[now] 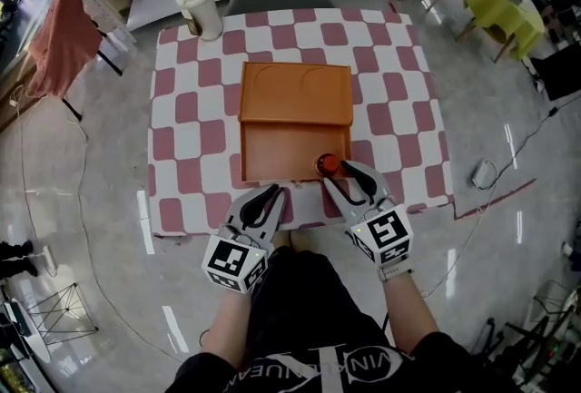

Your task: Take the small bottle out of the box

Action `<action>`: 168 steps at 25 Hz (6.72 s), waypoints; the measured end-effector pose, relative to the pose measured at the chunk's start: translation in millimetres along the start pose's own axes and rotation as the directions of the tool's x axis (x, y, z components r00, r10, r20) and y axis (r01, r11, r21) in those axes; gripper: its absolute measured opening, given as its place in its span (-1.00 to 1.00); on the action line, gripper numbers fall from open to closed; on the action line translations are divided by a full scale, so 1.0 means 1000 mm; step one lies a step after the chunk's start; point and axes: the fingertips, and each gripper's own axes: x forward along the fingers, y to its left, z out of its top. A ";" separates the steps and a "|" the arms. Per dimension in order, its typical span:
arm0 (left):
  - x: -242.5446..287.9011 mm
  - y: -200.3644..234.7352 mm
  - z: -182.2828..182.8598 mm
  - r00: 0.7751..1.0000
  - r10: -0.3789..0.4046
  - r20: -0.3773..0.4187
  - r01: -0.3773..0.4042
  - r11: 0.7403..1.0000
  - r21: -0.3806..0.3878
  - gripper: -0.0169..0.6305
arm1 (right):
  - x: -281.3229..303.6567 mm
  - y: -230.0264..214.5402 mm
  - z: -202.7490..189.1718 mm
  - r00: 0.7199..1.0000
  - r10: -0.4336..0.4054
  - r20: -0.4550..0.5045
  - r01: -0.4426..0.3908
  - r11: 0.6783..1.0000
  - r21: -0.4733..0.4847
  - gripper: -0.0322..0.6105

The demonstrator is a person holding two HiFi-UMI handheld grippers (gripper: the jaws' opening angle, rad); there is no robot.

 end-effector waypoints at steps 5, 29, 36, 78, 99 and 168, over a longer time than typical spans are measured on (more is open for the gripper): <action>0.004 -0.003 -0.003 1.000 -0.018 0.004 0.018 1.000 -0.017 -0.82 | 0.005 -0.001 0.003 1.000 0.004 0.000 -0.004 1.000 -0.002 -0.45; 0.002 -0.003 -0.011 0.998 -0.058 0.020 0.060 0.992 -0.115 -0.82 | 0.021 0.000 0.008 0.998 -0.014 0.055 0.016 0.999 -0.043 -0.45; 0.003 0.001 -0.016 0.999 -0.053 0.007 0.053 0.992 -0.116 -0.83 | 0.023 0.000 0.010 0.998 -0.026 0.057 0.029 0.998 -0.061 -0.45; -0.022 0.025 0.049 0.992 0.044 0.117 -0.041 0.999 -0.021 -0.82 | -0.005 0.003 0.072 0.990 -0.017 0.141 0.017 1.000 0.005 -0.46; -0.042 0.024 0.092 0.976 0.090 0.196 -0.093 0.996 0.006 -0.82 | -0.025 0.008 0.109 0.981 0.004 0.192 -0.002 1.000 -0.011 -0.46; -0.082 0.043 0.151 0.939 0.140 0.315 -0.166 0.985 0.057 -0.83 | -0.046 0.011 0.166 0.960 -0.007 0.280 0.017 0.999 -0.034 -0.46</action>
